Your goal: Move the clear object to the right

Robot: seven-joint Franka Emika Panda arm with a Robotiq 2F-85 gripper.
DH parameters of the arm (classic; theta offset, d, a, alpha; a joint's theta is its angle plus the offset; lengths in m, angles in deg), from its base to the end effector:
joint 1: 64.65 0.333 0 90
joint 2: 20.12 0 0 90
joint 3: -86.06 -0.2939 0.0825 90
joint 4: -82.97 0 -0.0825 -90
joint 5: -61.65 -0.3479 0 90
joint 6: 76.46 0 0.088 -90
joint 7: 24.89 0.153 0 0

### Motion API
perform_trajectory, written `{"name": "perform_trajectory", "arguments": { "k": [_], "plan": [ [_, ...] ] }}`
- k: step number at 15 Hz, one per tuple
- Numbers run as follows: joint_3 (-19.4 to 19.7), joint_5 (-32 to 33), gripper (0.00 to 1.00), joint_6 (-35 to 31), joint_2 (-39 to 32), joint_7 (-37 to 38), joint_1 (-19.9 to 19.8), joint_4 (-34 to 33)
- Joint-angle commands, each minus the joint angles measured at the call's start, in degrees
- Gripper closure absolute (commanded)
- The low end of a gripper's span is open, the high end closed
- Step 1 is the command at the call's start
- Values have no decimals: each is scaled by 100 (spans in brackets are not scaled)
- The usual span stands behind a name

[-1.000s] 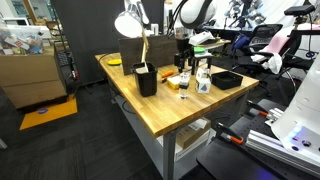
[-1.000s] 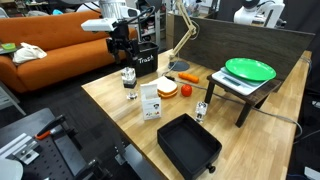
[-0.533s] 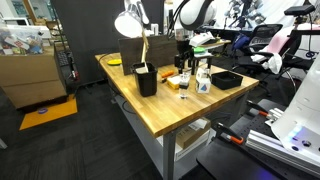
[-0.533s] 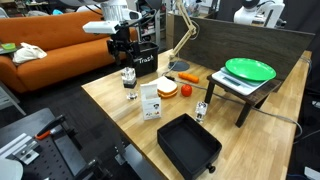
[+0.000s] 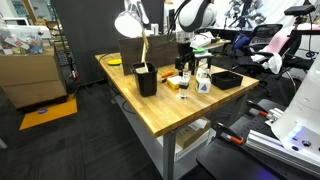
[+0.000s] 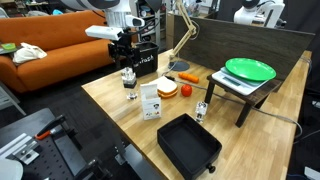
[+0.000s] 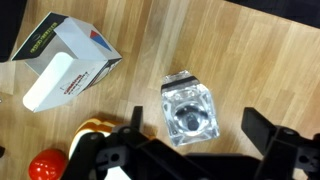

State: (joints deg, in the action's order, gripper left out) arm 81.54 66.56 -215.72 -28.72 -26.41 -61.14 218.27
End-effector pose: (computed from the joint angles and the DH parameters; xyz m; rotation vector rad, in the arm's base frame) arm 0.4683 0.0641 0.2194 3.0723 0.3603 -0.1201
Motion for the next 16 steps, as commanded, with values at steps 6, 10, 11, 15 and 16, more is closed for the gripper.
{"name": "perform_trajectory", "arguments": {
  "k": [6,10,11,15,16],
  "plan": [
    [80,122,0,45,-479,-289,5,-434],
    [-19,-99,0,50,-690,-569,-30,-474],
    [-31,-129,0,55,-735,-604,-35,-458],
    [-39,-154,17,83,-862,-688,-53,-493],
    [-41,-157,26,92,-878,-705,-55,-503]
  ]
}}
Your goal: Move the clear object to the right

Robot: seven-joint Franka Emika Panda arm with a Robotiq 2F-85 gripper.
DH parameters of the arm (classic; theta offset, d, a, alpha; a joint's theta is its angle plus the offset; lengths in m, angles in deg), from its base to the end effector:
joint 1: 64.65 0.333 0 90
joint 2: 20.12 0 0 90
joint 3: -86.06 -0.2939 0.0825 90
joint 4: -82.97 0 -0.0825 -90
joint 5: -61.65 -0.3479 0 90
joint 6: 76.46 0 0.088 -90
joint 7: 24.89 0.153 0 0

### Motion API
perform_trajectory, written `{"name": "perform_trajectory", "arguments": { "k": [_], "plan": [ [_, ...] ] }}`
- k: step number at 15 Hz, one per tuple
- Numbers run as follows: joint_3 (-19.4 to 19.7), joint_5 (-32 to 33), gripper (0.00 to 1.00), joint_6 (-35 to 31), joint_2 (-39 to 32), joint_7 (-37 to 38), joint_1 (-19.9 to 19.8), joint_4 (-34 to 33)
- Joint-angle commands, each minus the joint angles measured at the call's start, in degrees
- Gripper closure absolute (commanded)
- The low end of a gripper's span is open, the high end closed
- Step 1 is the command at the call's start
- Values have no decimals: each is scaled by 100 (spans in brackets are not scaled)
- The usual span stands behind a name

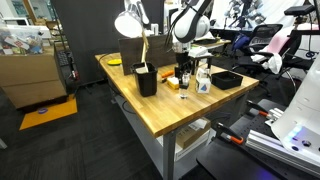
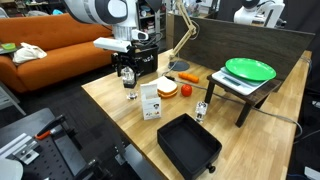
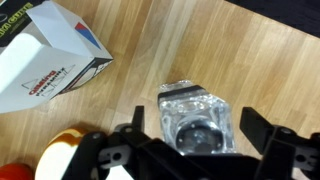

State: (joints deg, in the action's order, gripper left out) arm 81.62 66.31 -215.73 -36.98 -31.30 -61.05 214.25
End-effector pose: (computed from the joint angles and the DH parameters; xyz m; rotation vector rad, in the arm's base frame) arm 0.4769 0.0666 0.1741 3.0661 0.4890 -0.2376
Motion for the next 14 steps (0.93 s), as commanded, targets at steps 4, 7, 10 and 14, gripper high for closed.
{"name": "perform_trajectory", "arguments": {
  "k": [4,7,10,14],
  "plan": [
    [-30,-97,55,92,-56,-187,-50,-124],
    [-18,-61,73,92,0,-156,-34,-154],
    [14,36,74,97,19,-66,4,-127],
    [23,83,74,88,62,47,47,-106]
  ]
}}
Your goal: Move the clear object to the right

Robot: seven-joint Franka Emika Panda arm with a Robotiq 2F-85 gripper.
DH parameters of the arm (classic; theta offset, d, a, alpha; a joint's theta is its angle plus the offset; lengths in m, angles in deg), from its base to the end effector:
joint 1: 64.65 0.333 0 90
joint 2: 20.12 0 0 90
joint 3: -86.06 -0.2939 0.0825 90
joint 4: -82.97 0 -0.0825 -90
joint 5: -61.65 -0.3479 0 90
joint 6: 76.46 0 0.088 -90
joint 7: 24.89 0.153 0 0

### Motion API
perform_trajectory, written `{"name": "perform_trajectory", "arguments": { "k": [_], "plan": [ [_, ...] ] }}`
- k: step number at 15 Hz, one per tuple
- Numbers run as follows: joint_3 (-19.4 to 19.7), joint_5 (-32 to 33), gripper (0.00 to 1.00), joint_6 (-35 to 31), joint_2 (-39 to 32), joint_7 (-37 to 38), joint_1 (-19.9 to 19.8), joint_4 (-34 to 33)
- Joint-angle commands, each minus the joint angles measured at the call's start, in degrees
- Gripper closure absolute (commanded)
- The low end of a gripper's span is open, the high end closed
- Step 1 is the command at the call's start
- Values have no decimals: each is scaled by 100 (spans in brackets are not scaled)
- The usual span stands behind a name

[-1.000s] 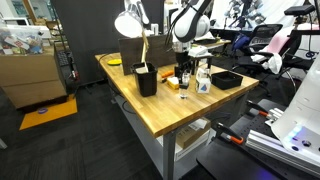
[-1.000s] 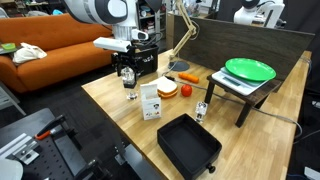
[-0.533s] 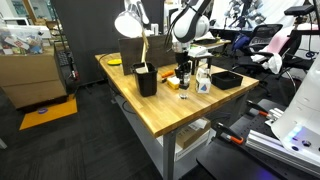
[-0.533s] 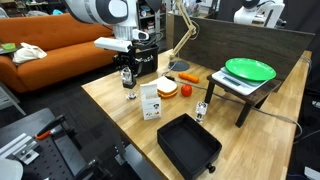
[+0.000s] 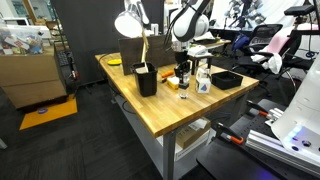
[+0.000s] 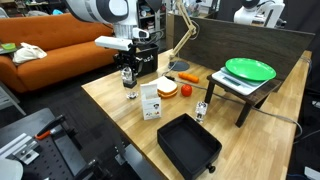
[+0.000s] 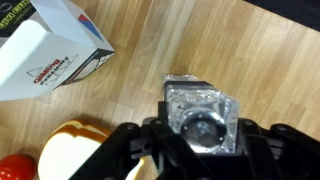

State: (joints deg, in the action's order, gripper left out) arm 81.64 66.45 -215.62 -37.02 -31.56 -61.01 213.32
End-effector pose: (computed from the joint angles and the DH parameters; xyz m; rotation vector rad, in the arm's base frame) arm 0.4831 0.0674 0.1788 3.0644 0.4986 -0.2164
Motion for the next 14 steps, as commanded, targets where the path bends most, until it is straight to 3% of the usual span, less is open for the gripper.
{"name": "perform_trajectory", "arguments": {
  "k": [1,14],
  "plan": [
    [20,73,74,75,73,102,55,-10],
    [143,290,74,925,-83,2684,614,-670]
  ]
}}
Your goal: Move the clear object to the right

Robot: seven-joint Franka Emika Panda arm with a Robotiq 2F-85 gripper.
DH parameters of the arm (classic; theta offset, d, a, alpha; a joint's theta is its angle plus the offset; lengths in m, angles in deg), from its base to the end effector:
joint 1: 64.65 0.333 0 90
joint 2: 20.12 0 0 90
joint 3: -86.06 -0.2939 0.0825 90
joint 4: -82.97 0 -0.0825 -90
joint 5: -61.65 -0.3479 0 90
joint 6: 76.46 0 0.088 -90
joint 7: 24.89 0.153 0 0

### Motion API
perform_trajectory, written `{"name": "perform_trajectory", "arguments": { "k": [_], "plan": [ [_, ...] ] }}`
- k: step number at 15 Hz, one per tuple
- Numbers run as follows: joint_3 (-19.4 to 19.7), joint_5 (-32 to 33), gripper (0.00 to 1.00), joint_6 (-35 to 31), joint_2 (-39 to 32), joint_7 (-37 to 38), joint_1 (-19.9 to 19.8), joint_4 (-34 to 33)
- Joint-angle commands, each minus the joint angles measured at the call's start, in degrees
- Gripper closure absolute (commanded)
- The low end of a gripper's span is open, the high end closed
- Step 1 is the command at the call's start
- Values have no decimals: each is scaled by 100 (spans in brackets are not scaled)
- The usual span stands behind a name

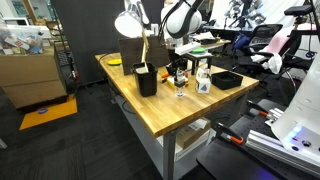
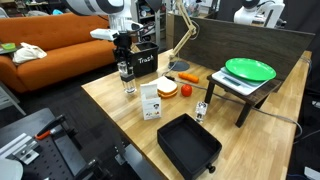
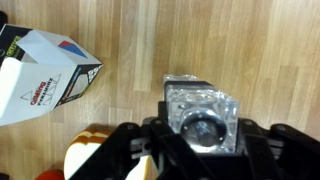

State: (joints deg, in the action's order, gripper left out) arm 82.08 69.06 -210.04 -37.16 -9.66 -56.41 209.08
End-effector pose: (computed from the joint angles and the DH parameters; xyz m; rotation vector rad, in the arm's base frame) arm 0.4912 0.1010 0.1959 3.0302 0.0653 -0.2201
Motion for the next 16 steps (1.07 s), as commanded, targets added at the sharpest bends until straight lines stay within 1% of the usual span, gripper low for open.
{"name": "perform_trajectory", "arguments": {
  "k": [1,4,7,10,16],
  "plan": [
    [78,-33,74,442,-80,650,182,-312],
    [21,-192,74,505,-66,993,246,-387],
    [-102,-638,74,567,-60,923,245,-437],
    [-133,-953,74,680,-49,974,266,-464],
    [-87,-1002,74,695,-70,1298,332,-493]
  ]
}}
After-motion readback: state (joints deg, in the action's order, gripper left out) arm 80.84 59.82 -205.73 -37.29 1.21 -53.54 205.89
